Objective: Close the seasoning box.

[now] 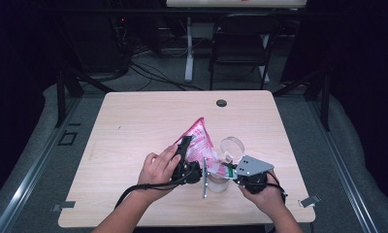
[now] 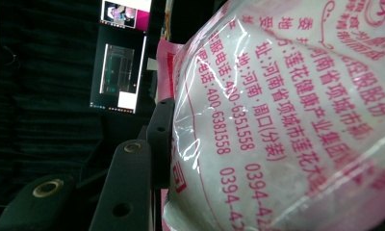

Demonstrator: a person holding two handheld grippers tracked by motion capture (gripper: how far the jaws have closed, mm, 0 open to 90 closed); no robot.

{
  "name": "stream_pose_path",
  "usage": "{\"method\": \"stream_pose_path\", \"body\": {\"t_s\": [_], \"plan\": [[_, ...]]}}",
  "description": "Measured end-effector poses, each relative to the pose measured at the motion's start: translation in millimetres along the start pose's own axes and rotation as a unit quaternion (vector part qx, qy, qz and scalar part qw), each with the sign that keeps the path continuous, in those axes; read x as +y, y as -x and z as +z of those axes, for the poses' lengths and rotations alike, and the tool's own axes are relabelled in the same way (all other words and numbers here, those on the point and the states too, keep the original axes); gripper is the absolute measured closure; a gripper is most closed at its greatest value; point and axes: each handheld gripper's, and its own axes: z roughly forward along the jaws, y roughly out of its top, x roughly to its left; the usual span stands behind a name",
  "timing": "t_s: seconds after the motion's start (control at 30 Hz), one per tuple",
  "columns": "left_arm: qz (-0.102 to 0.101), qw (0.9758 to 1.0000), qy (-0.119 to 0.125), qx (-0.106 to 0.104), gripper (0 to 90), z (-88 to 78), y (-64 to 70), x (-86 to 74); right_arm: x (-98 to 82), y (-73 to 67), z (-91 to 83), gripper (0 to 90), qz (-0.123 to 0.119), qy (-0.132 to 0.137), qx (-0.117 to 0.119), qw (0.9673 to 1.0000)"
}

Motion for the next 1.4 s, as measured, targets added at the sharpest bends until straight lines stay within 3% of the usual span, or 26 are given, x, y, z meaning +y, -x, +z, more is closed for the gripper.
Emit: {"method": "stream_pose_path", "body": {"t_s": [1.4], "plan": [[-0.001,1.0000,0.003,0.003,61.8,-0.9,-1.0,1.6,-0.4,0.9,0.0,89.5,0.000,-0.003,-0.004,1.0000]]}}
